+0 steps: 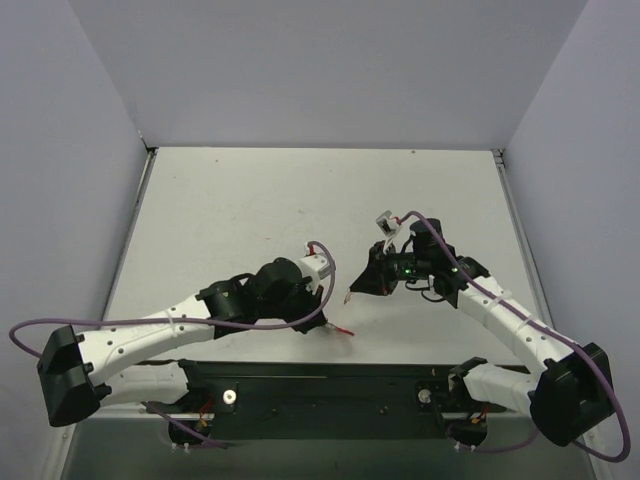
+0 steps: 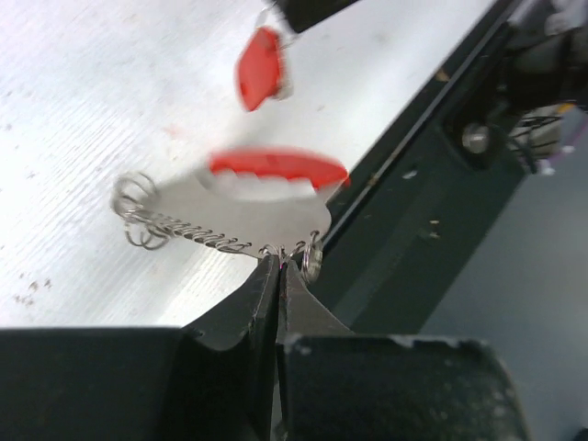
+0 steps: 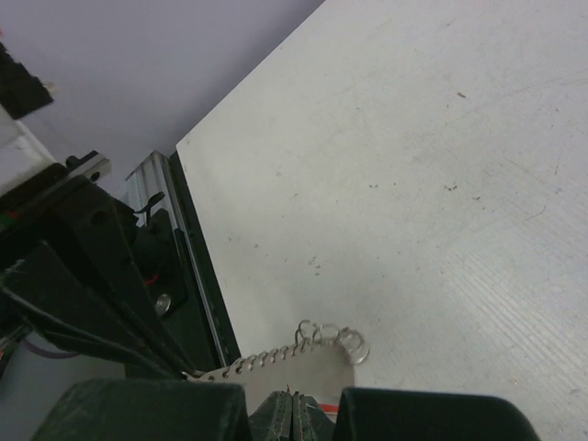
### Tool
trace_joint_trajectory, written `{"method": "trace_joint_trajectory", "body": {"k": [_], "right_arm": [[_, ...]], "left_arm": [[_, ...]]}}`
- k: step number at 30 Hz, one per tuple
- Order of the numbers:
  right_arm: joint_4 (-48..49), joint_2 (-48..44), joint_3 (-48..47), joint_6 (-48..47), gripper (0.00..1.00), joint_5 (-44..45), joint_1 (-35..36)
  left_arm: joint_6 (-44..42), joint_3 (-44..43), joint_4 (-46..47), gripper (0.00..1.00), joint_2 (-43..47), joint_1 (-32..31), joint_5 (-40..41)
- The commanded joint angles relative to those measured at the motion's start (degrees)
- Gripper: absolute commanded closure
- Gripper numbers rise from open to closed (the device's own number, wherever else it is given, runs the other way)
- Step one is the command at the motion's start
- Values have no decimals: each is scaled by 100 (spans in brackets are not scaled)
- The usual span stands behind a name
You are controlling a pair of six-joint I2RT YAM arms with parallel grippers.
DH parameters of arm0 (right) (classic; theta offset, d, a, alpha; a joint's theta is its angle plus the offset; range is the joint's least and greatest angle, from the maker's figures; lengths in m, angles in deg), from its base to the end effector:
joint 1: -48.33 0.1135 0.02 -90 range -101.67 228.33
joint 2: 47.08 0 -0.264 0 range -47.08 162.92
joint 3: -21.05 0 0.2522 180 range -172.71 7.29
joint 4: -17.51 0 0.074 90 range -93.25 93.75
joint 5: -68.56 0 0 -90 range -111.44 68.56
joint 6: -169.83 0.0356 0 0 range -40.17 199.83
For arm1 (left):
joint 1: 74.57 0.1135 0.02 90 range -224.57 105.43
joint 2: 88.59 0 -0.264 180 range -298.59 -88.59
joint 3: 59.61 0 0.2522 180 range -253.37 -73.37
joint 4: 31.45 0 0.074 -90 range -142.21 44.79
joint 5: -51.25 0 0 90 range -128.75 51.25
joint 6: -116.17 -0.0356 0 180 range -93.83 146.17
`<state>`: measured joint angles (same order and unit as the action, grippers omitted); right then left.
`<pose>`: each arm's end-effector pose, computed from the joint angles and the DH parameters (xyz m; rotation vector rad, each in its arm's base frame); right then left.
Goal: Put the keys on the keyring
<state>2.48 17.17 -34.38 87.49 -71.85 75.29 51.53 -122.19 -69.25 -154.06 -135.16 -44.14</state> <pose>0.2041 0.1346 0.2735 -0.9160 1.8219 1.2539 0.1175 -0.2153 0.2696 0.7884 2.3090 -0.8473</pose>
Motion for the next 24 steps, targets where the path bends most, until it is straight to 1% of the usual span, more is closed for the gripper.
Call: {"method": "trace_joint_trajectory", "body": {"k": [1, 5, 8, 11, 13, 15, 17, 18, 22, 24], "right_arm": [[330, -26, -104, 34, 100, -250, -24], [348, 0, -96, 34, 100, -267, -24], [356, 26, -87, 34, 100, -267, -24], [348, 53, -87, 16, 100, -259, -24], [356, 61, -87, 16, 100, -267, -33], [356, 70, -87, 16, 100, -259, -33], [356, 79, -87, -1, 100, -250, -24], [356, 96, -87, -1, 100, -250, -24], [356, 114, -78, -10, 100, -250, -24], [365, 132, -61, -10, 100, -250, -33]], "left_arm": [[-41, 125, 794, 100, 438, 92, -630], [161, 451, 935, 100, 457, 372, -683], [319, 811, 1049, 100, 264, 688, -779], [364, 1031, 1208, 100, 18, 830, -841], [364, 1041, 1243, 99, -114, 839, -824], [390, 989, 1252, 95, -290, 865, -719], [417, 936, 1217, 94, -430, 900, -587], [443, 901, 1217, 91, -466, 935, -525], [505, 874, 1216, 89, -642, 1076, -393], [513, 865, 1252, 86, -747, 1129, -323]]}}
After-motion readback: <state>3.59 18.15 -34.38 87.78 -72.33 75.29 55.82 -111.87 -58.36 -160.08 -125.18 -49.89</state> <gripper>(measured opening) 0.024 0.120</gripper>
